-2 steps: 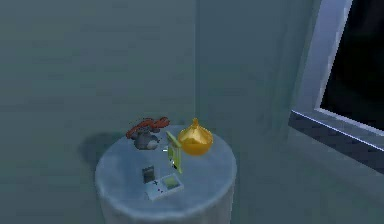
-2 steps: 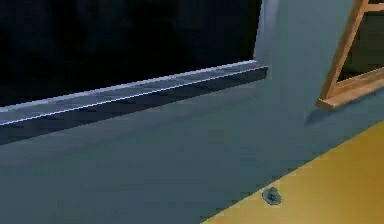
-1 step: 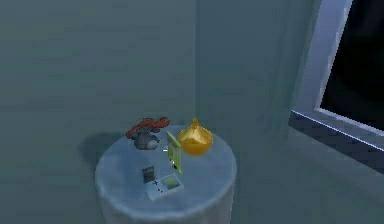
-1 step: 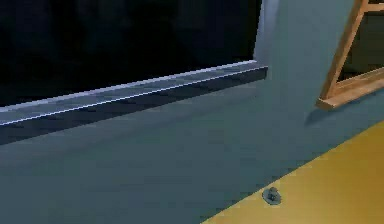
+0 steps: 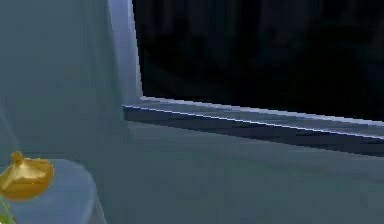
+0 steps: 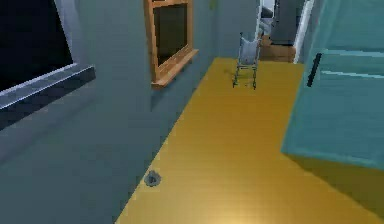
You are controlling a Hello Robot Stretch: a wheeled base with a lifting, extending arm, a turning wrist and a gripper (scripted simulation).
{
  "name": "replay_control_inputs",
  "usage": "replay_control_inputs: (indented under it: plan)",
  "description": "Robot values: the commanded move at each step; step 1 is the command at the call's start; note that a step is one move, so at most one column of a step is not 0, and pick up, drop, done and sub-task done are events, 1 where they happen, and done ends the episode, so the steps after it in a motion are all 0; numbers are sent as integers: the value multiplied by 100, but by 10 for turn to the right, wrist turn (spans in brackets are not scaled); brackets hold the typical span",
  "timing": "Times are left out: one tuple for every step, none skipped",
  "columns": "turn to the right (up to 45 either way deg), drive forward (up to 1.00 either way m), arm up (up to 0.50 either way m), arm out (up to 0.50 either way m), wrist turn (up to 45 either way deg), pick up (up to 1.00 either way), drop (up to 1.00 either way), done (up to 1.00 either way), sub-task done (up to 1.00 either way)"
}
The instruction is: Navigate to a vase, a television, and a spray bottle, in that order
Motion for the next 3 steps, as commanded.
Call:
replay_control_inputs:
  plan:
    - [300, 0, 0, 0, 0, 0, 0, 0, 0]
    - [0, 0, 0, 0, 0, 0, 0, 0, 100]
    - [450, 0, 0, 0, 0, 0, 0, 0, 0]
